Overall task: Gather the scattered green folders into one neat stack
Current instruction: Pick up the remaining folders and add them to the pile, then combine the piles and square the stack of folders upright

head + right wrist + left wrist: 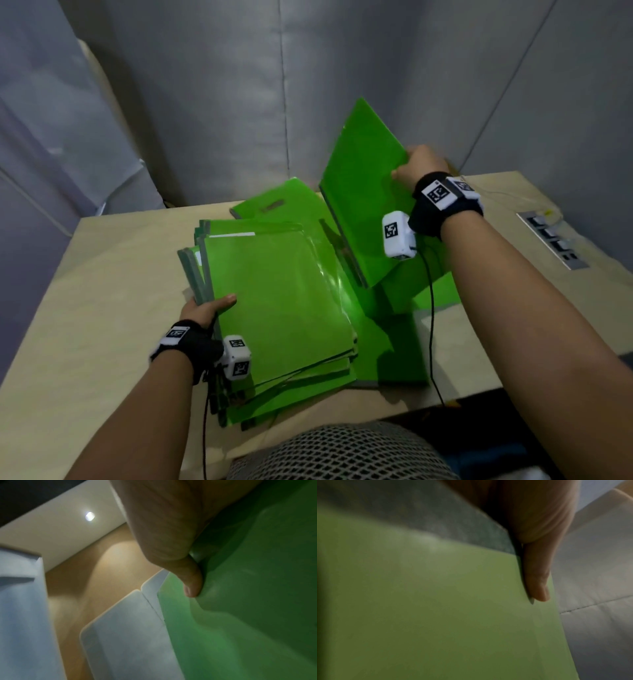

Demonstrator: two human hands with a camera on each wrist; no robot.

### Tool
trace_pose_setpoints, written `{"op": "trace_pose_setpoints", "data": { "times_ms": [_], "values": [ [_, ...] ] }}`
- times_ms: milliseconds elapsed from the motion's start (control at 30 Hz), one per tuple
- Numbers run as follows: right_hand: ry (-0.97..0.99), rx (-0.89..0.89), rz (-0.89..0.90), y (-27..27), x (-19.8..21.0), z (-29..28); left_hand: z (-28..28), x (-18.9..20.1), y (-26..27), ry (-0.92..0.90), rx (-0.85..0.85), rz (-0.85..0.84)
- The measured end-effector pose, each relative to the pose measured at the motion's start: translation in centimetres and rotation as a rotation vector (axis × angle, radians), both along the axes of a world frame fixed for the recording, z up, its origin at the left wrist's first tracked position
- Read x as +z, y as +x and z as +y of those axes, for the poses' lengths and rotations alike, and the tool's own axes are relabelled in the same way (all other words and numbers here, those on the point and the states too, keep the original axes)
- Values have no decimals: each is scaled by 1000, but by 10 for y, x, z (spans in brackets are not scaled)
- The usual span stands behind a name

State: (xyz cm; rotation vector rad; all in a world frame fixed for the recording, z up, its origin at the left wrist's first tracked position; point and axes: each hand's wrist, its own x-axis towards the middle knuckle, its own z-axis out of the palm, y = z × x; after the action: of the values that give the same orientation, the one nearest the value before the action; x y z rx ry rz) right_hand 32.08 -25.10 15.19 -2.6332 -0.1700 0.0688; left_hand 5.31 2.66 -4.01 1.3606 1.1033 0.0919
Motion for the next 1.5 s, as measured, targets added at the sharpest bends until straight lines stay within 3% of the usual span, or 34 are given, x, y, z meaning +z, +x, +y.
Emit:
{"op": "trace_pose_setpoints", "data": {
  "times_ms": [167,333,533,667,800,1033,1167,1333,1500],
  "values": [
    [281,-16,133,3,0,-10,-1,7,3,52,-40,-7],
    [431,-10,210,-33,-72,-2,-1,9,2,104,-38,33],
    [295,-76,339,-80,-163,1,-3,6,2,133,-18,57],
    [-127,39,524,-88,-188,-4,-3,5,4,118,-7,58],
    [-172,108,630,-96,-197,6,-1,0,5,101,-4,41],
    [-44,142,555,-117,-204,40,-3,-2,6,39,-36,-16],
    [230,112,619,-113,-198,43,-4,-5,6,19,-42,-45],
    [349,46,585,-105,-187,42,-10,0,10,42,-17,-125],
    [611,-179,660,-83,-174,27,-23,32,26,7,-78,-280]
  ]
}}
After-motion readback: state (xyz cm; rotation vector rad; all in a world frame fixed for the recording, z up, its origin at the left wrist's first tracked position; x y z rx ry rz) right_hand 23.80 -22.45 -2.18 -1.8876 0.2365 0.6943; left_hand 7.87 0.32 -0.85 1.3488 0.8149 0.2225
